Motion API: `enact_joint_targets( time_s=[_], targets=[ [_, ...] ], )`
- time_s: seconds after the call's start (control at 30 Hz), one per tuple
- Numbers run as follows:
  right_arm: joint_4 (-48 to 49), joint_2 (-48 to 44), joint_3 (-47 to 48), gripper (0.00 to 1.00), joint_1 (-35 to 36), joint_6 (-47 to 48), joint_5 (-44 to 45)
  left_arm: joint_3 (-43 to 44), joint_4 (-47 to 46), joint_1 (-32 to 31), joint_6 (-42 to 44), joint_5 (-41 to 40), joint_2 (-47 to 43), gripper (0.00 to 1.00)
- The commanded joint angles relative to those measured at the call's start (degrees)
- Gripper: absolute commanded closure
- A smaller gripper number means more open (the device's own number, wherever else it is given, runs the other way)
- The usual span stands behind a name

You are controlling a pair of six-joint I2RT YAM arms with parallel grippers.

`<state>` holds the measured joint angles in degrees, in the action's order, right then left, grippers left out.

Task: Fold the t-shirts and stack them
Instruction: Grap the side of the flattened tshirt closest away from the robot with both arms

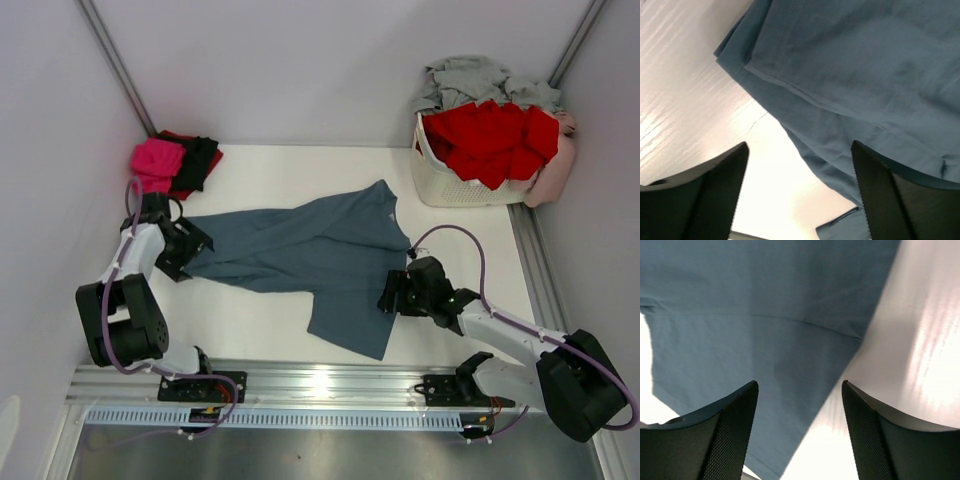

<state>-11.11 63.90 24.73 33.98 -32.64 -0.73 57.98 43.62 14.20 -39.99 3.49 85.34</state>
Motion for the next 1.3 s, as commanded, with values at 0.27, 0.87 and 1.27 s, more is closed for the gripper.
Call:
enact_joint_targets(
  time_s=[0.27, 0.87, 1.27],
  targets=[
    [8.56, 1.40, -4.78, 0.54, -0.05, -5.41, -5.15, -5.33, -0.29, 0.22, -0.44, 0.91, -5.62, 0.04],
    [-0.82, 2.28, 1.89, 1.00, 0.92, -9.10, 7.48, -13.50, 3.05, 0.13, 1.93, 2.93, -17.05, 0.06],
    [-20.26, -6.32, 7.79, 1.00, 1.62, -21.49, 33.68, -14.30, 2.79, -0.66, 2.72, 3.54, -16.18, 0.08]
  ],
)
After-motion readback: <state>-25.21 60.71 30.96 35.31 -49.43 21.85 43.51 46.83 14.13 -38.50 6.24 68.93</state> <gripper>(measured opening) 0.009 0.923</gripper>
